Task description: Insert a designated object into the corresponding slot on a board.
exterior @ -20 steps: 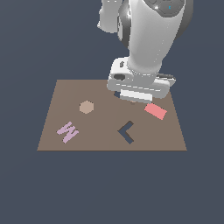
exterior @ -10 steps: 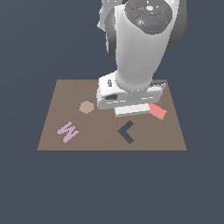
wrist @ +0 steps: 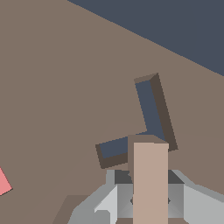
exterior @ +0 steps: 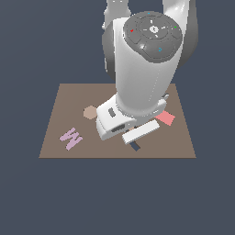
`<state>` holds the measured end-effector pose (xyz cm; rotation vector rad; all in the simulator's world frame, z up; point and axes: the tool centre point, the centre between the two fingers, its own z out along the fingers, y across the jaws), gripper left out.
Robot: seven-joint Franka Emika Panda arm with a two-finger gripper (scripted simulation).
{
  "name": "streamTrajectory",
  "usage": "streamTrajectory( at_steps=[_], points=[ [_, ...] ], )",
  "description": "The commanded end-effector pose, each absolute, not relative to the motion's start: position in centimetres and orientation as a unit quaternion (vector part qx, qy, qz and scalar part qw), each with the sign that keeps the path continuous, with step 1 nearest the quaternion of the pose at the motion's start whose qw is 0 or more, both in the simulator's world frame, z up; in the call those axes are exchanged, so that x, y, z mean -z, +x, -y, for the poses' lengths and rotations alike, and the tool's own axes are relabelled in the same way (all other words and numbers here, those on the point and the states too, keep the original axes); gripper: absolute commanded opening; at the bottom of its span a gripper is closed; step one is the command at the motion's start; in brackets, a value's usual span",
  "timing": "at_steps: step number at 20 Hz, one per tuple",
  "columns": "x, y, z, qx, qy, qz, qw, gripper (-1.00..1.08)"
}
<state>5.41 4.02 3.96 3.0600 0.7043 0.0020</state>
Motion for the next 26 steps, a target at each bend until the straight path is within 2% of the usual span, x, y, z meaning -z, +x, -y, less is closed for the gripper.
streamTrajectory(
  at_steps=[1, 12, 26],
  points=[
    [-4.0, 6.5, -4.0, -0.001, 0.967, -0.256, 0.001, -1.0],
    [-4.1, 9.5, -4.6, -0.001, 0.941, -0.337, 0.001, -1.0],
    [-3.4, 10.0, -4.7, 0.0, 0.937, -0.348, 0.0, -1.0]
  ],
)
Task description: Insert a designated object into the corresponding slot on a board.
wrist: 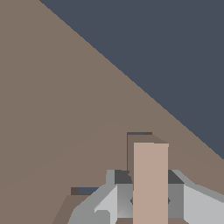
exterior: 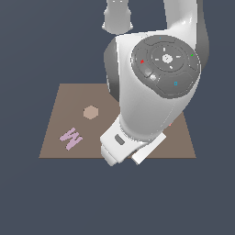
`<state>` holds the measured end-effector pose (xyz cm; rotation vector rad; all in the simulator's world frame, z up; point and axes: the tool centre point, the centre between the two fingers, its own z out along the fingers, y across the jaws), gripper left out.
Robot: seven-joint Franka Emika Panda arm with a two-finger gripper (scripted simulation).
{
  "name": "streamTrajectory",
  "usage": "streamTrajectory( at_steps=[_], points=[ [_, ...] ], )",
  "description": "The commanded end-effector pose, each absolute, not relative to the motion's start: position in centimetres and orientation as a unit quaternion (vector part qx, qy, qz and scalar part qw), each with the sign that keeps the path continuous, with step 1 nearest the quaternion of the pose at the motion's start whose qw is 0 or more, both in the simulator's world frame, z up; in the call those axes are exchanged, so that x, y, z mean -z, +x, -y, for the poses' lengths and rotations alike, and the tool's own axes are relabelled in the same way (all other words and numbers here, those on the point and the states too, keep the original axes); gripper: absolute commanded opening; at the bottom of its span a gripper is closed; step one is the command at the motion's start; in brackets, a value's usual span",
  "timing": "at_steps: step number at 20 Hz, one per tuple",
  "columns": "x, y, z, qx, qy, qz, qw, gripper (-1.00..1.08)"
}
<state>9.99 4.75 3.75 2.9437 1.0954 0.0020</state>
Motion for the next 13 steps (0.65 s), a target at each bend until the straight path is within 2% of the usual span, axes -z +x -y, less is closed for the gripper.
streamTrajectory(
  at_steps=[1, 3, 4, 13],
  points=[
    [-3.22, 10.01, -4.7, 0.0, 0.938, -0.348, 0.0, -1.0],
    [-3.07, 10.02, -4.69, 0.0, 0.938, -0.348, 0.0, -1.0],
    [-3.07, 10.02, -4.69, 0.0, 0.938, -0.348, 0.0, 1.0],
    [-3.07, 10.02, -4.69, 0.0, 0.938, -0.348, 0.0, 1.0]
  ],
)
